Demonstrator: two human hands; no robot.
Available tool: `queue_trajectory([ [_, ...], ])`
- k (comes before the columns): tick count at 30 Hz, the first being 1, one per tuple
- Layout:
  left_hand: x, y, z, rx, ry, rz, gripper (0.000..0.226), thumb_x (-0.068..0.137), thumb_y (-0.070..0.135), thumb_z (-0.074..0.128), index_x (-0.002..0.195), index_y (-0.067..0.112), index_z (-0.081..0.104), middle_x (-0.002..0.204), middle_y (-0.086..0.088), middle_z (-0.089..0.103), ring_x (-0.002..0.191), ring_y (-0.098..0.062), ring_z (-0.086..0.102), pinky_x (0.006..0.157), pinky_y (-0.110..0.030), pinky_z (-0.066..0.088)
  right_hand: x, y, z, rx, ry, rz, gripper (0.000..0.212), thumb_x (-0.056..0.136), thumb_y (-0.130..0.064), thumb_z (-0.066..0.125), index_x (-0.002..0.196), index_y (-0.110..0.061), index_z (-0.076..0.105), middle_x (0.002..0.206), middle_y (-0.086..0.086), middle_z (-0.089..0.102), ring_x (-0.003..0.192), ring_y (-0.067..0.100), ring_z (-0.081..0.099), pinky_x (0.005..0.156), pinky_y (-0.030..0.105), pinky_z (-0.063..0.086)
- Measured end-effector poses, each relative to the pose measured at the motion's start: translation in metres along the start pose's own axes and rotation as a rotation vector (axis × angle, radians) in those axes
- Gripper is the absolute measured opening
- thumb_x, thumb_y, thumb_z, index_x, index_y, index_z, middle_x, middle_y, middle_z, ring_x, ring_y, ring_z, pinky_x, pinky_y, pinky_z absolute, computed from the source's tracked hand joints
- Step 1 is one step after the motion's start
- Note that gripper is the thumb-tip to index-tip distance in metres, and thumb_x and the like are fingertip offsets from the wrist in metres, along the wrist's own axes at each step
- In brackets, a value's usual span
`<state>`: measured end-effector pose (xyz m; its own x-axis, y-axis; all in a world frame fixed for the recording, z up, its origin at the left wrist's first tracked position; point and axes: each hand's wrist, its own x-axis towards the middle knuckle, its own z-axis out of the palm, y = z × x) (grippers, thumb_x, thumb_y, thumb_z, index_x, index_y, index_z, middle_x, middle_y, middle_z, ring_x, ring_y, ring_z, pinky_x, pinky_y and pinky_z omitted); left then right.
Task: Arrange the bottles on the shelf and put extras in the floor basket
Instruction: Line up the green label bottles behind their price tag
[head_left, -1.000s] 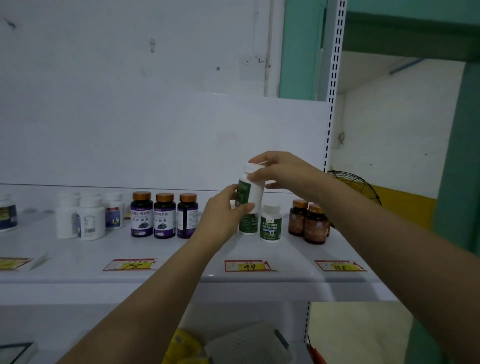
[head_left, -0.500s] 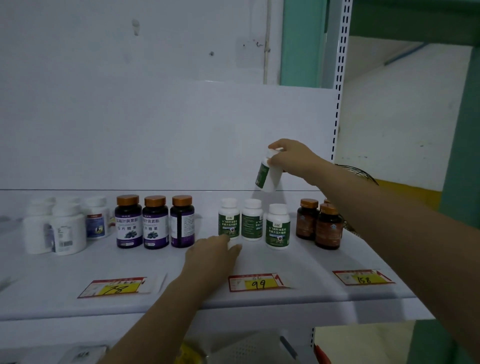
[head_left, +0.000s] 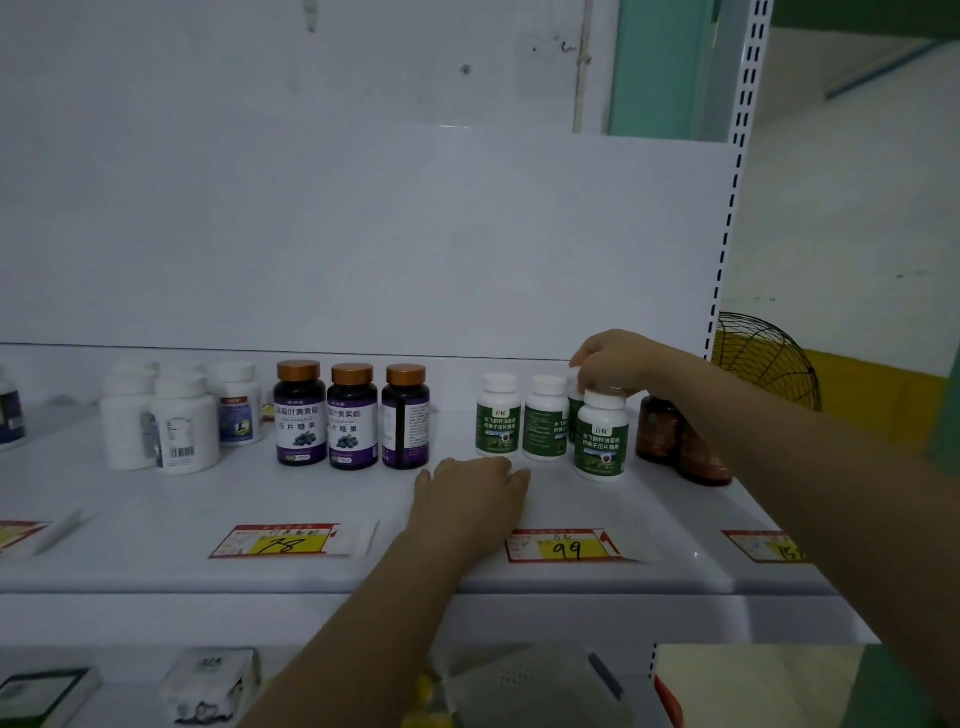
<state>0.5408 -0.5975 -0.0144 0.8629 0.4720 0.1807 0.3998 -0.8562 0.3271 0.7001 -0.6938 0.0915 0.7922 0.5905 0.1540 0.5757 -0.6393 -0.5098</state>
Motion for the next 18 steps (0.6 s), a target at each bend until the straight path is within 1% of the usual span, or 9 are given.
queue_trajectory([
  [3,0.001,-0.001,0.002,0.005,-0.001,-0.001,0.046,0.099,0.047,0.022,0.124,0.024,0.054,0.126,-0.003,0.058,0.12,-0.024,0.046,0.108,-0.048,0.03,0.001,0.001,0.003,-0.014,-0.002,0.017,0.033,0.085,-0.007,0.054,0.116,-0.002,0.061,0.117,0.016,0.059,0.092,0.025,0.057,0.082,0.036,0.054],
  [8,0.002,-0.002,0.004,0.004,-0.004,-0.007,0.047,0.099,0.047,0.023,0.124,0.024,0.055,0.124,-0.002,0.059,0.119,-0.024,0.047,0.107,-0.048,0.031,0.0,0.001,0.008,-0.065,-0.005,0.028,0.032,0.087,-0.012,0.05,0.116,-0.002,0.061,0.12,0.016,0.06,0.092,0.025,0.057,0.081,0.035,0.053],
  [9,0.002,-0.002,0.004,0.006,-0.002,-0.008,0.047,0.099,0.047,0.023,0.124,0.023,0.055,0.124,-0.002,0.059,0.119,-0.023,0.047,0.107,-0.048,0.031,0.0,0.001,0.008,-0.077,-0.002,0.024,0.033,0.089,-0.013,0.048,0.117,-0.003,0.06,0.121,0.016,0.059,0.094,0.026,0.057,0.083,0.036,0.053],
  [11,0.003,-0.002,0.004,0.008,0.003,-0.01,0.047,0.099,0.047,0.023,0.124,0.023,0.056,0.124,-0.002,0.059,0.119,-0.023,0.047,0.107,-0.048,0.031,-0.003,0.0,0.008,-0.108,-0.001,0.018,0.035,0.091,-0.014,0.045,0.121,-0.004,0.058,0.126,0.015,0.057,0.106,0.029,0.058,0.09,0.038,0.051],
  [12,0.003,-0.002,0.004,0.01,0.003,-0.01,0.047,0.099,0.047,0.023,0.124,0.023,0.056,0.125,-0.003,0.058,0.119,-0.023,0.047,0.108,-0.047,0.031,-0.006,-0.001,0.008,-0.137,0.001,0.005,0.036,0.093,-0.015,0.044,0.124,-0.004,0.057,0.13,0.014,0.055,0.113,0.029,0.055,0.095,0.039,0.048],
  [14,0.003,-0.001,0.004,0.013,0.004,-0.007,0.047,0.099,0.047,0.023,0.124,0.023,0.056,0.126,-0.003,0.058,0.119,-0.023,0.047,0.108,-0.047,0.03,-0.011,-0.002,0.007,-0.208,0.021,-0.039,0.038,0.096,-0.016,0.041,0.131,-0.007,0.053,0.14,0.009,0.048,0.125,0.026,0.046,0.103,0.034,0.039],
  [16,0.002,-0.001,0.003,0.011,0.001,-0.004,0.048,0.099,0.047,0.023,0.125,0.023,0.055,0.127,-0.003,0.057,0.12,-0.023,0.046,0.108,-0.046,0.03,-0.015,-0.003,0.004,-0.226,0.057,-0.081,0.04,0.098,-0.018,0.04,0.136,-0.011,0.05,0.145,0.005,0.045,0.131,0.022,0.04,0.104,0.029,0.032],
  [18,0.002,-0.001,0.002,0.018,-0.012,-0.005,0.049,0.099,0.048,0.023,0.126,0.023,0.054,0.13,-0.003,0.056,0.122,-0.024,0.045,0.109,-0.047,0.029,-0.02,-0.002,0.001,-0.243,0.089,-0.11,0.041,0.098,-0.022,0.04,0.137,-0.014,0.049,0.146,0.005,0.044,0.132,0.022,0.039,0.104,0.028,0.032],
])
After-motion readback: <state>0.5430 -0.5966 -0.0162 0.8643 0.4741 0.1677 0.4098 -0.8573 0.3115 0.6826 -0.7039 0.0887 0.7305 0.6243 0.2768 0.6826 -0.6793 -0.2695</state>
